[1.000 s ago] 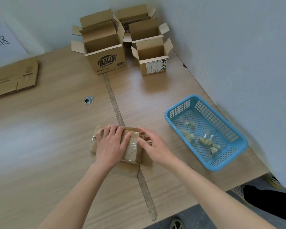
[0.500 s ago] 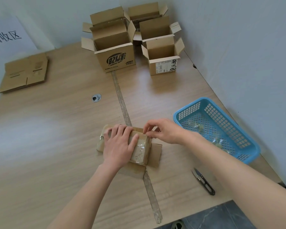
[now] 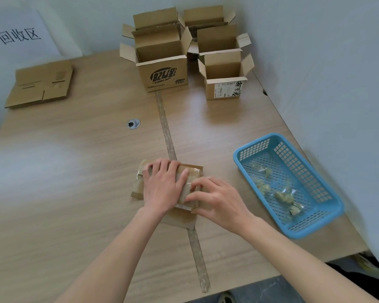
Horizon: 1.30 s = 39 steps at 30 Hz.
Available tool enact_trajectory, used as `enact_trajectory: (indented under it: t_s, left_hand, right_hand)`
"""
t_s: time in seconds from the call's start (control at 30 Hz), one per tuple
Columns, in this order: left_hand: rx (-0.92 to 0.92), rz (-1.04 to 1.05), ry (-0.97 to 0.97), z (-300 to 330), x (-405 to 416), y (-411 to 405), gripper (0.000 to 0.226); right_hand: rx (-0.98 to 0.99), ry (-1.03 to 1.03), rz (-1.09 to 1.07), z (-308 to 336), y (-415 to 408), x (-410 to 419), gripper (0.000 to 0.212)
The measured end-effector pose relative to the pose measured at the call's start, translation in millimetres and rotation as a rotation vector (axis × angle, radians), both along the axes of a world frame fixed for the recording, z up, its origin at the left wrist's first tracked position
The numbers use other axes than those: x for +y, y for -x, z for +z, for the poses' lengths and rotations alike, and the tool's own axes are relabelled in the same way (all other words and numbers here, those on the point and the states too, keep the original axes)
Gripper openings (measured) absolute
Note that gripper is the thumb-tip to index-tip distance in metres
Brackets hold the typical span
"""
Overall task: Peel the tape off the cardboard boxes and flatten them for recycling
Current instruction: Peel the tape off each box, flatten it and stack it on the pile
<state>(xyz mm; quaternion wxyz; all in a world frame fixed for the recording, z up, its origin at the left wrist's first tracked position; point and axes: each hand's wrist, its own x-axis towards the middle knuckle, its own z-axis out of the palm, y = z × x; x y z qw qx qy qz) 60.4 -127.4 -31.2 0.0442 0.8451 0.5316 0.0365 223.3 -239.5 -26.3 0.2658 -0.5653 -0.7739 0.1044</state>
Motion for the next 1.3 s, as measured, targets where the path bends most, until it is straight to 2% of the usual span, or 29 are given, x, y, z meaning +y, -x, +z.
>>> enact_trajectory:
  t_s: [0.2, 0.33, 0.5, 0.73, 1.07, 1.2, 1.3]
  left_hand:
    - [-0.004, -0.009, -0.005, 1, 0, 0, 0.062]
    - [0.0, -0.01, 0.004, 2, 0, 0, 0.064]
    - [0.004, 0.002, -0.004, 2, -3, 1, 0.064]
    - [-0.006, 0.005, -0.017, 0, -3, 0, 0.063]
    - [-0.013, 0.016, -0.028, -3, -2, -1, 0.063]
    - [-0.013, 0.021, -0.024, -3, -3, -1, 0.065]
    - [-0.009, 0.034, -0.024, -3, -3, -2, 0.064]
  right_hand:
    - [0.014, 0.051, 0.075, 7, 0, 1, 0.032]
    - [0.085, 0.014, 0.001, 5, -1, -6, 0.015]
    - [0.137, -0.07, -0.098, -5, 3, -16, 0.01]
    - [-0.037, -0.178, 0.006, -8, 0, -15, 0.015]
    - [-0.085, -0.055, 0.063, -5, -3, -8, 0.021]
    - [0.012, -0.006, 0.035, -7, -1, -11, 0.013]
    - [0.204, -0.013, -0.121, -12, 9, -23, 0.019]
